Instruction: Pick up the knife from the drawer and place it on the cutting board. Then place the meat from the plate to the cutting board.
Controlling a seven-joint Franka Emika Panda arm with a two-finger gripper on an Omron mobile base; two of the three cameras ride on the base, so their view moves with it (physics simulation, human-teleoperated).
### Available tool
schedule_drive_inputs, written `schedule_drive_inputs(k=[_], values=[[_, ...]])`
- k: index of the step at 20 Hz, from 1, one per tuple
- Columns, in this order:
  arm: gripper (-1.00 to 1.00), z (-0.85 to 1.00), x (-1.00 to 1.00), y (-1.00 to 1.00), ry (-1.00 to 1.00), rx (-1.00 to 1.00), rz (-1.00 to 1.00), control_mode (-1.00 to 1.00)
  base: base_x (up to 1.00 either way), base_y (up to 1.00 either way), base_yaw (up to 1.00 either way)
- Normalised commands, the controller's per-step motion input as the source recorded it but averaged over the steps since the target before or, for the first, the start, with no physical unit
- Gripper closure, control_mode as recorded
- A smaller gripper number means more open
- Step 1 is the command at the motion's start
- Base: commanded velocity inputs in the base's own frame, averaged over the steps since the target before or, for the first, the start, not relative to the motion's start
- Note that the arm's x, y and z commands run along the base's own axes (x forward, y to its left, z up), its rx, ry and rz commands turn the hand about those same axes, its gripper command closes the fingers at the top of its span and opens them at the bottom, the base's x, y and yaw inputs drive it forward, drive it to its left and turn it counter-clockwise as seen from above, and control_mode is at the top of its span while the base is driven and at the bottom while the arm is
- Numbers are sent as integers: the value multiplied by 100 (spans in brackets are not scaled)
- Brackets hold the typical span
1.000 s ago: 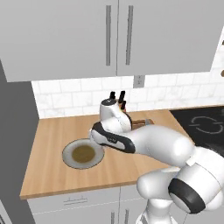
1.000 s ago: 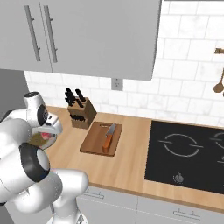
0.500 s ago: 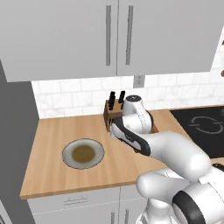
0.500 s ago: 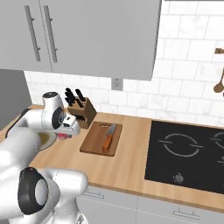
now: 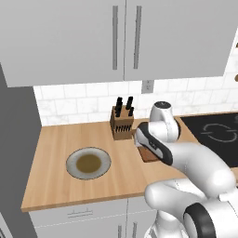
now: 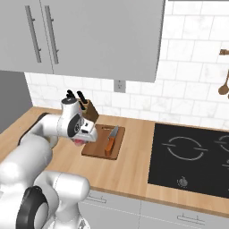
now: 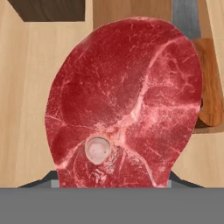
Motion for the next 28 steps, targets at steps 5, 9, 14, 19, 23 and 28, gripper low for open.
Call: schedule_drive_inputs(k=[5, 9, 14, 19, 23, 28], values=[[100, -4, 36, -26, 3, 0, 1, -100, 0, 0, 0], [100, -13, 47, 0, 4, 0, 0, -100, 0, 0, 0], [100, -28, 28, 0, 4, -1, 0, -100, 0, 0, 0], [100, -30, 21, -3, 3, 0, 0, -100, 0, 0, 0], [100, -23, 15, -27, 0, 0, 0, -100, 0, 0, 0], [100, -18, 1, -27, 0, 0, 0, -100, 0, 0, 0]])
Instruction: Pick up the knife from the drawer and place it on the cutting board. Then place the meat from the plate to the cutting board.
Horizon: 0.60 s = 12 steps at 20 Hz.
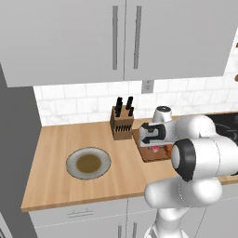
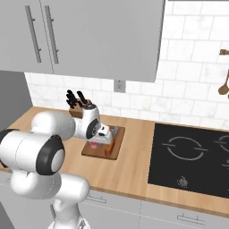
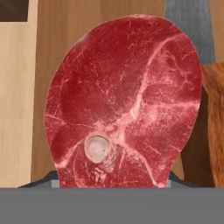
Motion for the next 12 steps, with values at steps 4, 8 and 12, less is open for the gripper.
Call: schedule_drive_inputs(k=[4, 8, 12], values=[[100, -26, 5, 3, 0, -4, 0, -100, 0, 0, 0], [100, -19, 7, 5, 0, -5, 0, -100, 0, 0, 0], [-100, -16, 8, 4, 0, -4, 0, -100, 0, 0, 0]])
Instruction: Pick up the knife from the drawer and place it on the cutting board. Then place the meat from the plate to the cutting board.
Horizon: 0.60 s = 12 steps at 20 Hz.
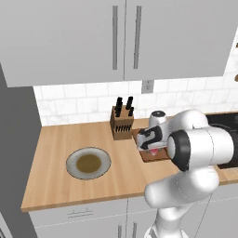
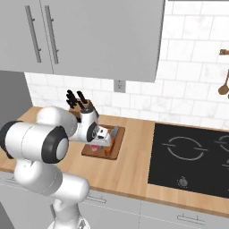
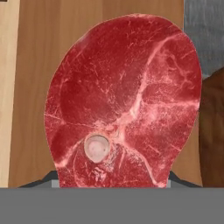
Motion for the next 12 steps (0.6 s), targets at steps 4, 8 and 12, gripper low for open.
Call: schedule_drive_inputs(k=[4, 8, 12], values=[[-100, 0, 0, 0, 0, 0, 0, -100, 0, 0, 0], [-100, 20, 0, 4, 0, 0, 0, -100, 0, 0, 0], [-100, 51, -13, 10, -3, 0, 0, -100, 0, 0, 0]])
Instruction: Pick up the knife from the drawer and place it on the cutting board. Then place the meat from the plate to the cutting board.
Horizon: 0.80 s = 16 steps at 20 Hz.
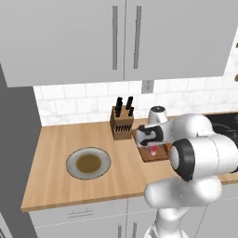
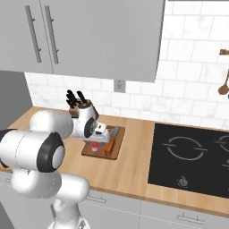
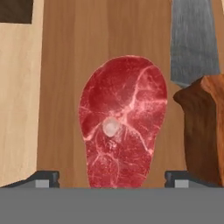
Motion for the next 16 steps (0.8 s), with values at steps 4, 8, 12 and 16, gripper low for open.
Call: schedule_drive_inputs(k=[4, 8, 12, 16], values=[[-100, 71, -31, 25, -10, 0, 0, -100, 0, 0, 0], [-100, 77, -44, 23, -13, 0, 0, -100, 0, 0, 0], [-100, 76, -47, 13, -18, 0, 0, -100, 0, 0, 0], [-100, 59, -51, 16, -29, 0, 4, -100, 0, 0, 0]])
